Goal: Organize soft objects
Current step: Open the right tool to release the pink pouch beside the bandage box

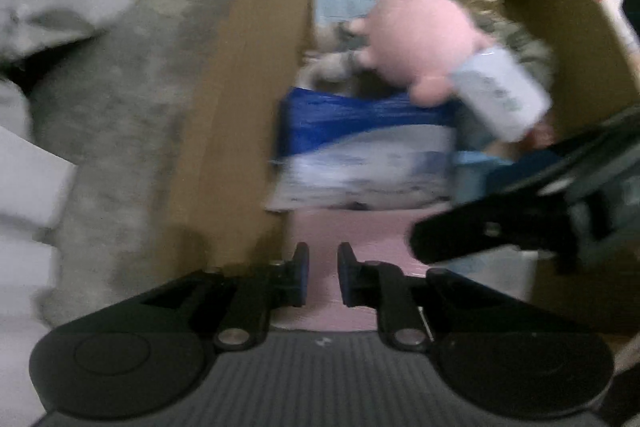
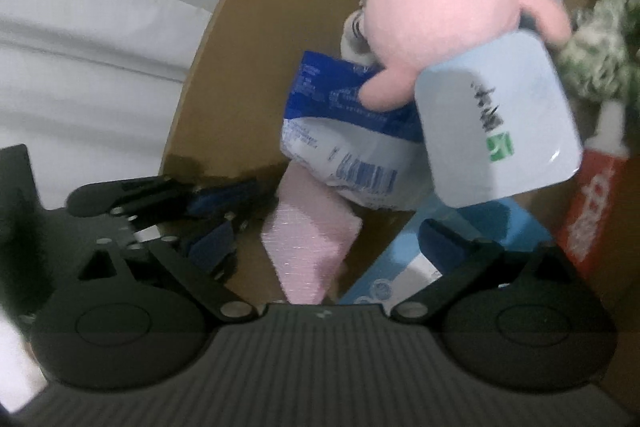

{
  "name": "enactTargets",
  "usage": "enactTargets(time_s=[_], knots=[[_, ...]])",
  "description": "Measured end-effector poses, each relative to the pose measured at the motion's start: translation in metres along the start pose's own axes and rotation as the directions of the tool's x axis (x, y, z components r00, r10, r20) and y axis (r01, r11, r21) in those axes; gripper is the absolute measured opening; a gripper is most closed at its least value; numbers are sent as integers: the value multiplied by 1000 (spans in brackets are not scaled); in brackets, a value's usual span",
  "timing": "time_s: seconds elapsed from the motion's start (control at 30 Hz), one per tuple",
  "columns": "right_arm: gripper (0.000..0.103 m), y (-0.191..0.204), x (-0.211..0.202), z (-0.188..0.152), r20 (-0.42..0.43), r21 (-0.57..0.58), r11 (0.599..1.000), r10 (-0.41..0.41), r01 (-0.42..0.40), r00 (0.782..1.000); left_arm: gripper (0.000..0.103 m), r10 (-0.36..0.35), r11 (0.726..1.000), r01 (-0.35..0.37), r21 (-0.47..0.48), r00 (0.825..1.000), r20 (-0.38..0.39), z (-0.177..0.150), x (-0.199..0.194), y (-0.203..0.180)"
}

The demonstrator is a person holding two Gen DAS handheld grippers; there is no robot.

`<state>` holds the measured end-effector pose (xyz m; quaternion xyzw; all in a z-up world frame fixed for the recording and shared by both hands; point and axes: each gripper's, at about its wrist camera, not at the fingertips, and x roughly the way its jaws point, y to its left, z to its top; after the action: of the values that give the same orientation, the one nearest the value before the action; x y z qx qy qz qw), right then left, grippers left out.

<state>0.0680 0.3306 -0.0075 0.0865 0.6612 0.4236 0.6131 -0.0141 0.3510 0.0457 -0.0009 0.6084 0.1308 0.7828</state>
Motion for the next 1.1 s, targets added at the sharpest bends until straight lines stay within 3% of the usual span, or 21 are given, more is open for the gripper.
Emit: enactTargets(time_s=[0.07,0.13,0.33,0.47,0.6,0.73,0.87,1.0,1.1], knots=[[99,2,-9,-3,15,-26,999,-32,33,999,14,-108,994,108,-30,994,-12,-3,-1,0],[98,4,-14,-6,17,-56,997,-43,44,999,12,-165,986,163,-41,985,-50,-2,9,-6],[96,8,-29,-18,49,-135,987,-78,84,996,16,-133,990,132,-41,991,-28,-12,11,-17],[96,8,-49,-34,116,-200,973,-96,118,989,30,-64,994,68,-89,997,44,-15,-7,-11],[96,22,-55,-53,165,-336,924,-131,181,977,34,104,994,-103,-21,987,123,-26,-25,-34],[96,32,-57,-70,224,-426,865,-185,266,957,35,102,994,-104,16,989,107,-35,-25,-49],[99,41,-57,-87,322,-489,764,-290,421,901,38,157,986,-164,36,978,137,-47,-22,-57],[99,33,-61,-90,312,-500,756,-297,421,903,40,172,984,-178,30,975,142,-49,-24,-56],[99,32,-66,-95,336,-510,732,-315,453,888,41,164,985,-169,25,977,138,-48,-23,-57]])
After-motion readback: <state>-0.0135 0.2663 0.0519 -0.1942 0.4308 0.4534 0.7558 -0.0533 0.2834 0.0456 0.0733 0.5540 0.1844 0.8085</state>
